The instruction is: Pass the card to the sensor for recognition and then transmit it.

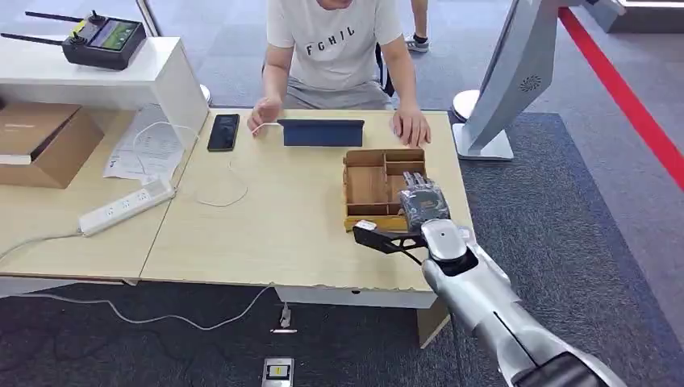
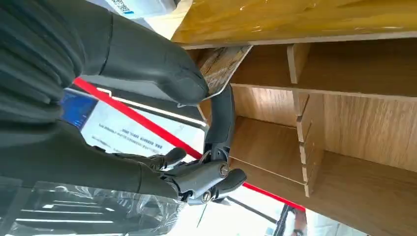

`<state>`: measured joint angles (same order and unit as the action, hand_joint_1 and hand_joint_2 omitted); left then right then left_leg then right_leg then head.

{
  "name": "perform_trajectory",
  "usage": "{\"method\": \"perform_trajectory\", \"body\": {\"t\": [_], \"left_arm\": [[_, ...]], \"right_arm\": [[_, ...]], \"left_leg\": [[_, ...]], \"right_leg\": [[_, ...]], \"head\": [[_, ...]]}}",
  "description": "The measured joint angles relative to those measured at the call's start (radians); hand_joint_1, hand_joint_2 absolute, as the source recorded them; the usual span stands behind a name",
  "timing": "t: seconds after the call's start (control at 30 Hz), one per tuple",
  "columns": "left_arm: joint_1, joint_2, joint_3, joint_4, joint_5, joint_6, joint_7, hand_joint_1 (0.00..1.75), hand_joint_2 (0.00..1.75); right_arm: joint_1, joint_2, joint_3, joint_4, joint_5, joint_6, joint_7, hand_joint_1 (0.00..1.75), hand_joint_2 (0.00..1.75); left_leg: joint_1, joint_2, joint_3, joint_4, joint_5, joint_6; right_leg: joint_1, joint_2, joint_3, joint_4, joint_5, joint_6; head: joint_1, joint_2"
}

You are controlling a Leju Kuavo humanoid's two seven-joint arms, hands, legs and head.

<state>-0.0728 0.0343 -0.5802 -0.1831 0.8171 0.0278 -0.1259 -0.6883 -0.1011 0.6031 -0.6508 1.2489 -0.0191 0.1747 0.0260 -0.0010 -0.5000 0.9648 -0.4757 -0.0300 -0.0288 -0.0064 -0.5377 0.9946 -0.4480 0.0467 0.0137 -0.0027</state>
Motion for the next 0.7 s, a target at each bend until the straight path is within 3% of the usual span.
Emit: {"method": "perform_trajectory", "body": {"t": [0.7], "left_arm": [[0.000, 0.000, 0.000, 0.000, 0.003, -0.005, 0.001, 0.00, 0.00]], "right_arm": [[0.015, -0.001, 0.000, -0.006, -0.027, -0.003, 0.009, 1.75, 1.75]], "left_leg": [[0.000, 0.000, 0.001, 0.000, 0.000, 0.000]], "right_leg": [[0.000, 0.000, 0.000, 0.000, 0.000, 0.000]], "head": [[0.000, 0.000]]}}
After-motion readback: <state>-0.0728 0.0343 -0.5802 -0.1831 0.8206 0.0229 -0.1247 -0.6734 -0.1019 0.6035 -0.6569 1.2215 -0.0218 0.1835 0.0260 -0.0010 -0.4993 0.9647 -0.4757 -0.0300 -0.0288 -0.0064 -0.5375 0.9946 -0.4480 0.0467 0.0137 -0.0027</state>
